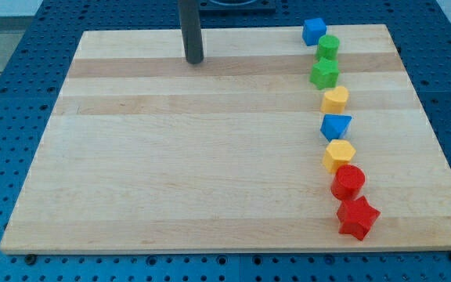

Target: Move the arm parallel to the left of the green circle

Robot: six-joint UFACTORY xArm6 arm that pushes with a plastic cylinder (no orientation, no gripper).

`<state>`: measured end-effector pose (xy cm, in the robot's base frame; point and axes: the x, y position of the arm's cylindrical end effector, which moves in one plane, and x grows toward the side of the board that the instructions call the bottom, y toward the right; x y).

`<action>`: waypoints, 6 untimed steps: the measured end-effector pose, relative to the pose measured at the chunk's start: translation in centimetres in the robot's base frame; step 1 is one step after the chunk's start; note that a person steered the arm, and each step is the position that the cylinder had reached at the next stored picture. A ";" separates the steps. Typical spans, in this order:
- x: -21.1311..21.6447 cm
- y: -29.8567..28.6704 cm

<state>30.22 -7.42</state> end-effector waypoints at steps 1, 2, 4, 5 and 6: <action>7.5 0.6; 7.9 1.1; -0.6 4.2; -5.9 4.4; -10.8 4.9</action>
